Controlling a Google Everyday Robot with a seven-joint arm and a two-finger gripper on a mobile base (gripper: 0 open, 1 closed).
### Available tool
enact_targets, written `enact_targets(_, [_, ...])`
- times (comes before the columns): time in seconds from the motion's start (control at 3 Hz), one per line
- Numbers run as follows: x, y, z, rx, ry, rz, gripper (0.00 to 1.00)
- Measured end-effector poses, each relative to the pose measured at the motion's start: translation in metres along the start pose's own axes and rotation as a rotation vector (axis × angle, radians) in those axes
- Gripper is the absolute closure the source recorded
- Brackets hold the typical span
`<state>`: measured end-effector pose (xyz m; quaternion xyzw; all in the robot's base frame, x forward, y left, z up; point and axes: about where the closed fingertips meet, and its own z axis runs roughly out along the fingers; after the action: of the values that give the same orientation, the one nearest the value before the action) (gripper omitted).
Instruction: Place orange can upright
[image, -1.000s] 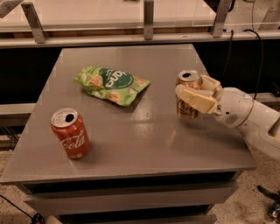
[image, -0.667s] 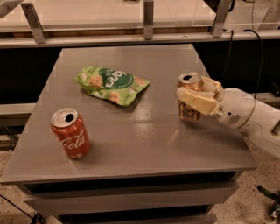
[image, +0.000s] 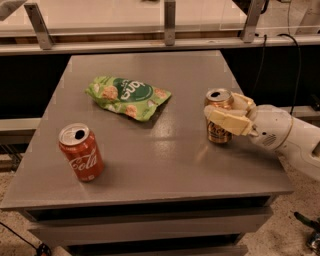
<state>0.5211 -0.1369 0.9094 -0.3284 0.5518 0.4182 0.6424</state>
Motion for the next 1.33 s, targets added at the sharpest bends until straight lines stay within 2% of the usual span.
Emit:
enact_targets(0.33, [0.0112,-0.0002,-0.0027,-0.006,-0.001,0.022,1.00])
enact_targets(0.67, [0.0096,-0.0002,-0.0028,-0.007,0.004,0.023,1.00])
enact_targets(1.0, [0.0073,-0.0001,-0.0024,-0.007,0.005,0.023,0.82])
enact_targets(1.33, [0.0071,-0.0001,-0.0024,-0.007,0.005,0.023,0.59])
